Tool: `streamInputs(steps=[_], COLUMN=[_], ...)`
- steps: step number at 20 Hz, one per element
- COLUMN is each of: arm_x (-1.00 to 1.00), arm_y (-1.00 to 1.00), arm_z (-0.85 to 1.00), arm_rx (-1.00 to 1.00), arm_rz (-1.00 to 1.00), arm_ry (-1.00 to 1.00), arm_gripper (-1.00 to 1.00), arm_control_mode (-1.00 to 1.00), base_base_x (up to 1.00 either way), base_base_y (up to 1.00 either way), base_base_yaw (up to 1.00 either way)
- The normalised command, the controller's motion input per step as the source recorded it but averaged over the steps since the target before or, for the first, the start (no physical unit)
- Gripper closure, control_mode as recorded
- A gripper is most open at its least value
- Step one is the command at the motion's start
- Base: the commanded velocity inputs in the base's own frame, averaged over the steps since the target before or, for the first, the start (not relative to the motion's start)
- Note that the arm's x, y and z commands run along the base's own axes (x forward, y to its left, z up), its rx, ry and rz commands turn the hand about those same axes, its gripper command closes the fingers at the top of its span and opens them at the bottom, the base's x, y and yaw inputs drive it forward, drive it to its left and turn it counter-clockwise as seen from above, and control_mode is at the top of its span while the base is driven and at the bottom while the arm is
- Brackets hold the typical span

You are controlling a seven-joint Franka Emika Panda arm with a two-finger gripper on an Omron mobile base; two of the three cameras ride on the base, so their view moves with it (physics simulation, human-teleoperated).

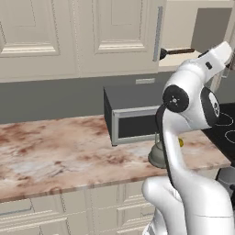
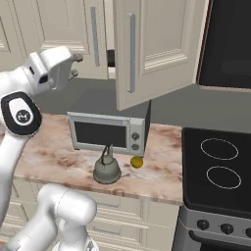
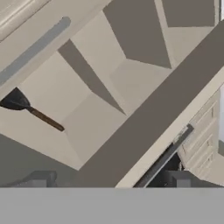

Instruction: Pick the pan from the cabinet and place it on the stove. Then turn on the stove burner for the pan.

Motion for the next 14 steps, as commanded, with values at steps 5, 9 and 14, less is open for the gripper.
streamInputs(steps=[5,9,14], arm_x=[0.58,0.59,0.56], arm_y=[-0.18,-0.25,-0.28], arm_z=[-0.07,-0.09,-0.1], arm_rx=[-0.11,-0.08,-0.07], arm_rz=[-0.2,-0.16,-0.15], arm_ry=[0.17,0.19,0.18], arm_gripper=[-1.0,-1.0,-1.0], arm_control_mode=[-1.0,-1.0,-1.0], base_base_x=[0.0,0.0,0.0], base_base_y=[0.0,0.0,0.0], base_base_yaw=[0.0,0.0,0.0])
